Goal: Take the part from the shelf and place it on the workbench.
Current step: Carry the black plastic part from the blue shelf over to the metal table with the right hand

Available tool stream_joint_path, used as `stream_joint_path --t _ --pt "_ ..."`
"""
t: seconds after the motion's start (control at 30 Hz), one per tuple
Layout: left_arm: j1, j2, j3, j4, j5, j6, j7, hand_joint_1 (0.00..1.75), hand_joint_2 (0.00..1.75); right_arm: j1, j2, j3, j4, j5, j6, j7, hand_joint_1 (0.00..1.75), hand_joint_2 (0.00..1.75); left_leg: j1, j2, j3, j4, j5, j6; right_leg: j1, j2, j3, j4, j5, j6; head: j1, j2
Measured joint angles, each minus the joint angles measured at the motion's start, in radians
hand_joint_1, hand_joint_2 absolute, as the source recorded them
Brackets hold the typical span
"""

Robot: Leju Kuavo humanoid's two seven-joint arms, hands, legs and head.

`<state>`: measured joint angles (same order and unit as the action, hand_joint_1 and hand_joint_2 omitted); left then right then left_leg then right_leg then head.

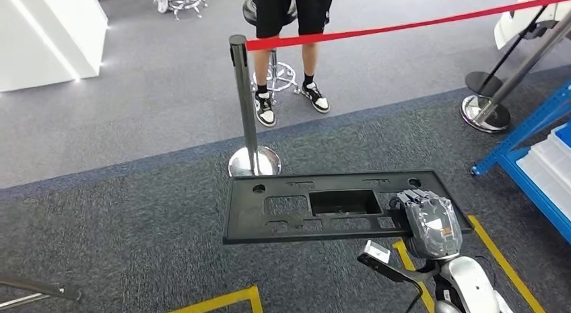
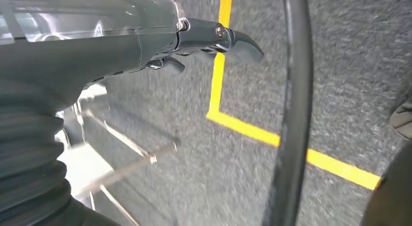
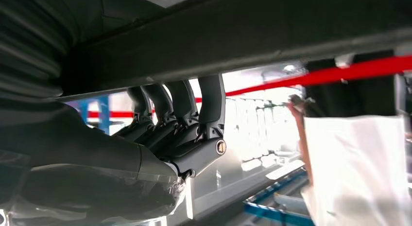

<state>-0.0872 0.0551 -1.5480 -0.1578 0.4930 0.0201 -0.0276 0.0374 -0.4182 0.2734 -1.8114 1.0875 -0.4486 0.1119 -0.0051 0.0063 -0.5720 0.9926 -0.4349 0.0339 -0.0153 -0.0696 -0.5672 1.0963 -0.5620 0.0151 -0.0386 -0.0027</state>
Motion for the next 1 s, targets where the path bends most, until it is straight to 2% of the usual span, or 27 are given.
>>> stream_joint_path --t 0.03,0.07,0.1,0.13,0.17,0.2,0.27,0.3,0.33,0.4,0.43,0.47,0.53,0.57,0.6,0.63,0.67,0.7,0.77,0.8,0.83,0.9,0.93,0.97,1.0 --pt "0.001 -0.004 0.002 0.000 0.007 0.002 -0.002 0.00 1.75 -0.003 0.001 0.002 0.003 0.000 -0.001 -0.004 1.59 1.75 -0.001 -0.011 0.001 -0.002 0.002 0.002 -0.001 0.035 -0.027 0.059 -0.030 0.000 0.000 0.000" --pt "0.001 -0.007 0.004 0.000 0.014 0.004 -0.004 0.00 1.75 0.000 0.001 0.005 0.005 0.000 -0.002 -0.007 1.59 1.75 -0.001 -0.024 0.001 -0.002 0.003 0.004 -0.001 0.054 -0.060 0.123 -0.057 -0.001 0.000 0.000" --pt "0.003 -0.011 0.006 0.000 0.018 0.006 -0.007 0.00 1.75 0.008 0.001 0.007 0.006 0.001 -0.004 -0.009 1.59 1.75 -0.001 -0.039 0.001 0.000 0.002 0.004 -0.001 0.063 -0.087 0.171 -0.069 0.000 0.000 0.000" --pt "0.006 -0.014 0.008 0.000 0.021 0.008 -0.011 0.00 1.75 0.021 0.001 0.009 0.004 0.003 -0.007 -0.010 1.59 1.75 -0.001 -0.055 0.001 0.002 0.001 0.004 -0.002 0.066 -0.101 0.190 -0.062 0.001 0.000 0.000" --pt "0.009 -0.016 0.010 0.000 0.021 0.011 -0.016 0.00 1.75 0.037 -0.001 0.010 -0.002 0.007 -0.012 -0.009 1.59 1.75 0.000 -0.071 0.001 0.006 -0.002 0.003 -0.004 0.069 -0.098 0.170 -0.036 0.002 0.000 0.000" --pt "0.012 -0.019 0.011 0.000 0.021 0.013 -0.020 0.00 1.75 0.056 -0.004 0.011 -0.013 0.012 -0.019 -0.007 1.59 1.75 0.001 -0.088 0.002 0.013 -0.006 0.000 -0.007 0.077 -0.078 0.117 0.004 0.004 0.000 0.000" --pt "0.018 -0.022 0.013 0.000 0.021 0.017 -0.025 0.00 1.75 0.098 -0.013 0.011 -0.043 0.025 -0.037 0.003 1.59 1.75 0.004 -0.117 -0.005 0.034 -0.018 -0.009 -0.015 0.121 -0.032 0.006 0.057 0.007 0.000 0.000" --pt "0.020 -0.023 0.014 0.000 0.021 0.019 -0.026 0.00 1.75 0.119 -0.019 0.011 -0.059 0.030 -0.045 0.011 1.59 1.75 0.005 -0.130 -0.011 0.043 -0.022 -0.015 -0.017 0.139 -0.019 -0.025 0.066 0.007 0.000 0.000" --pt "0.023 -0.023 0.015 0.000 0.022 0.019 -0.025 0.00 1.75 0.137 -0.024 0.011 -0.074 0.035 -0.050 0.018 1.59 1.75 0.005 -0.142 -0.017 0.048 -0.024 -0.021 -0.016 0.149 -0.016 -0.035 0.062 0.004 0.000 0.000" --pt "0.029 -0.023 0.018 0.000 0.026 0.019 -0.023 0.00 1.75 0.162 -0.034 0.010 -0.099 0.042 -0.054 0.030 1.59 1.75 0.008 -0.158 -0.026 0.049 -0.024 -0.031 -0.013 0.130 -0.014 -0.038 0.063 -0.008 0.000 0.000" --pt "0.032 -0.024 0.020 0.000 0.029 0.019 -0.021 0.00 1.75 0.169 -0.037 0.010 -0.109 0.044 -0.055 0.033 1.59 1.75 0.008 -0.145 -0.029 0.055 -0.028 -0.036 -0.012 0.119 -0.011 -0.042 0.063 -0.015 0.000 0.000" --pt "0.032 -0.025 0.021 0.000 0.033 0.019 -0.018 0.00 1.75 0.177 -0.041 0.010 -0.118 0.044 -0.055 0.037 1.59 1.75 0.008 -0.117 -0.039 0.077 -0.041 -0.041 -0.012 0.107 -0.007 -0.046 0.064 -0.022 0.000 0.000" --pt "0.029 -0.026 0.024 0.000 0.038 0.020 -0.012 0.00 1.75 0.193 -0.046 0.010 -0.133 0.044 -0.057 0.045 1.59 1.75 0.009 -0.047 -0.084 0.177 -0.096 -0.050 -0.009 0.078 -0.001 -0.050 0.062 -0.032 -0.001 0.000" --pt "0.027 -0.026 0.025 0.000 0.040 0.020 -0.010 0.00 1.75 0.200 -0.048 0.010 -0.138 0.044 -0.057 0.049 1.59 1.75 0.011 -0.027 -0.118 0.244 -0.127 -0.053 -0.006 0.063 0.000 -0.050 0.060 -0.035 -0.001 0.000" --pt "0.026 -0.027 0.025 0.000 0.041 0.021 -0.008 0.00 1.75 0.205 -0.050 0.010 -0.141 0.044 -0.058 0.052 1.59 1.75 0.013 -0.017 -0.146 0.299 -0.148 -0.055 -0.003 0.048 0.001 -0.049 0.058 -0.037 -0.001 0.000" --pt "0.027 -0.027 0.025 0.000 0.041 0.021 -0.007 0.00 1.75 0.208 -0.051 0.010 -0.142 0.044 -0.058 0.054 1.59 1.75 0.015 -0.014 -0.160 0.326 -0.151 -0.056 0.000 0.034 0.003 -0.049 0.056 -0.038 -0.001 0.000" --pt "0.028 -0.027 0.026 0.000 0.042 0.021 -0.006 0.00 1.75 0.211 -0.052 0.011 -0.144 0.044 -0.058 0.055 1.59 1.75 0.015 -0.012 -0.153 0.314 -0.135 -0.054 0.002 0.021 0.005 -0.049 0.054 -0.038 -0.001 0.000" --pt "0.028 -0.027 0.026 0.000 0.042 0.021 -0.005 0.00 1.75 0.213 -0.052 0.011 -0.146 0.044 -0.058 0.055 1.59 1.75 0.013 -0.006 -0.126 0.262 -0.104 -0.049 0.003 0.008 0.008 -0.049 0.051 -0.038 -0.001 0.000" --pt "0.029 -0.027 0.026 0.000 0.042 0.021 -0.004 0.00 1.75 0.215 -0.055 0.011 -0.153 0.044 -0.058 0.056 1.59 1.75 0.002 0.031 -0.052 0.122 -0.046 -0.033 0.006 -0.016 0.016 -0.051 0.046 -0.035 -0.001 0.000" --pt "0.028 -0.027 0.026 0.000 0.042 0.021 -0.004 0.00 1.75 0.215 -0.056 0.011 -0.155 0.044 -0.058 0.056 1.59 1.75 -0.004 0.046 -0.028 0.073 -0.032 -0.025 0.006 -0.026 0.019 -0.052 0.044 -0.031 -0.001 0.000" --pt "0.027 -0.027 0.026 0.000 0.042 0.021 -0.004 0.00 1.75 0.216 -0.057 0.011 -0.157 0.044 -0.058 0.056 1.59 1.75 -0.010 0.056 -0.018 0.051 -0.029 -0.018 0.006 -0.035 0.022 -0.054 0.042 -0.027 -0.001 0.000" --pt "0.029 -0.026 0.026 0.000 0.042 0.021 -0.004 0.00 1.75 0.216 -0.059 0.012 -0.159 0.044 -0.058 0.056 1.59 1.75 -0.015 0.038 -0.017 0.038 -0.025 -0.008 0.004 -0.055 0.029 -0.062 0.042 -0.016 -0.001 0.000" --pt "0.030 -0.026 0.026 0.000 0.042 0.021 -0.004 0.00 1.75 0.216 -0.060 0.012 -0.161 0.044 -0.058 0.056 1.59 1.75 -0.013 0.026 -0.010 0.026 -0.019 -0.004 0.003 -0.052 0.033 -0.062 0.039 -0.012 -0.001 0.000" --pt "0.031 -0.026 0.026 0.000 0.042 0.021 -0.004 0.00 1.75 0.216 -0.062 0.012 -0.162 0.044 -0.059 0.057 1.59 1.75 -0.010 0.015 -0.002 0.013 -0.012 0.001 0.002 -0.034 0.032 -0.050 0.028 -0.008 -0.001 0.000" --pt "0.030 -0.027 0.026 0.000 0.042 0.021 -0.004 0.00 1.75 0.217 -0.063 0.012 -0.164 0.044 -0.060 0.056 1.59 1.75 -0.006 0.005 0.007 0.000 -0.005 0.005 0.002 -0.005 0.021 -0.020 0.008 -0.005 -0.001 0.000"
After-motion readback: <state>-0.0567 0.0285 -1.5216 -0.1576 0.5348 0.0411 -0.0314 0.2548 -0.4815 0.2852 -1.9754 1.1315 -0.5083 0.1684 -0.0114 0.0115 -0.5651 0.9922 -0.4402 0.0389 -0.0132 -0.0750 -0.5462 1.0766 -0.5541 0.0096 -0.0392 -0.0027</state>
